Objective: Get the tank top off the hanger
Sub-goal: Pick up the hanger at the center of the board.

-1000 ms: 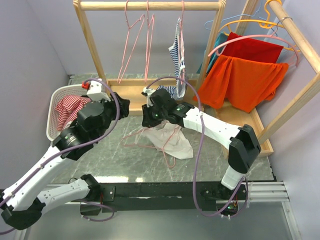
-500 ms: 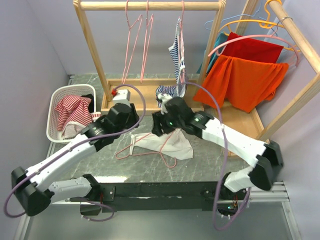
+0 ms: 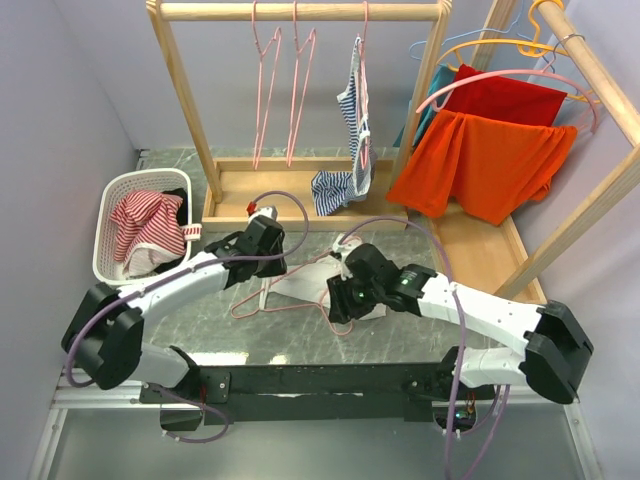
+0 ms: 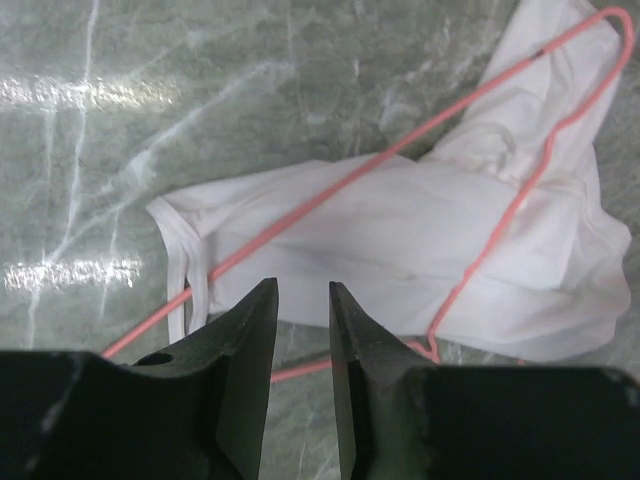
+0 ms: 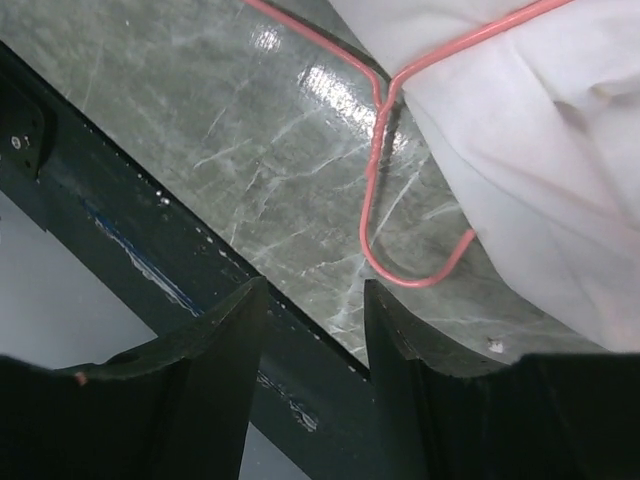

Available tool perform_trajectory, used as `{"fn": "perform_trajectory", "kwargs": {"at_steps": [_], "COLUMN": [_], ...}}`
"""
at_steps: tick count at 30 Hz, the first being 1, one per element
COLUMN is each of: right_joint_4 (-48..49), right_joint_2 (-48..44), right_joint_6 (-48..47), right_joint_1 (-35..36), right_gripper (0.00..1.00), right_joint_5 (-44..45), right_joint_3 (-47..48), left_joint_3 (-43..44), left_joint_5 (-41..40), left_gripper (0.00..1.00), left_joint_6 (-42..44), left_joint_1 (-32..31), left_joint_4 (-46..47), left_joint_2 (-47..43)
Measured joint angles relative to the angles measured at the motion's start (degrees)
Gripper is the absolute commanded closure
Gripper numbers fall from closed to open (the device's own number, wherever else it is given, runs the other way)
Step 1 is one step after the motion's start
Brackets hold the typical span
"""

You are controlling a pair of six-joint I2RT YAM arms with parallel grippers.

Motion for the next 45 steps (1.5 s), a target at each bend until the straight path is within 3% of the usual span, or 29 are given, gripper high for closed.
{"fn": "perform_trajectory", "kwargs": {"at_steps": [14,34,41,45], "right_joint_4": [5.9,5.6,6.2,5.5], "right_joint_2": [15.8,22.6,23.4,23.3], "right_joint_6": [0.3,0.4,0.3,0.4], "right_joint_1": [3.0,5.6,5.9,6.5], "right_gripper": [0.57,0.64,0.98,1.0], "right_joint_5": [1.4,10.9,11.1,12.4], "right_joint_3": [2.0,5.1,5.6,5.8], "left_joint_3": [0.0,0.0,0.0,0.0], "left_joint_5": [5.2,5.8,5.8,5.9], "left_gripper": [0.68,0.68,0.68,0.68], "left_joint_6": [0.1,0.7,0.8,1.0], "left_joint_1": [7.5,9.3,9.7,9.9], "left_joint_4": [5.1,5.0,5.0,5.0], "left_joint_2": [3.4,3.4,3.4,3.4]}}
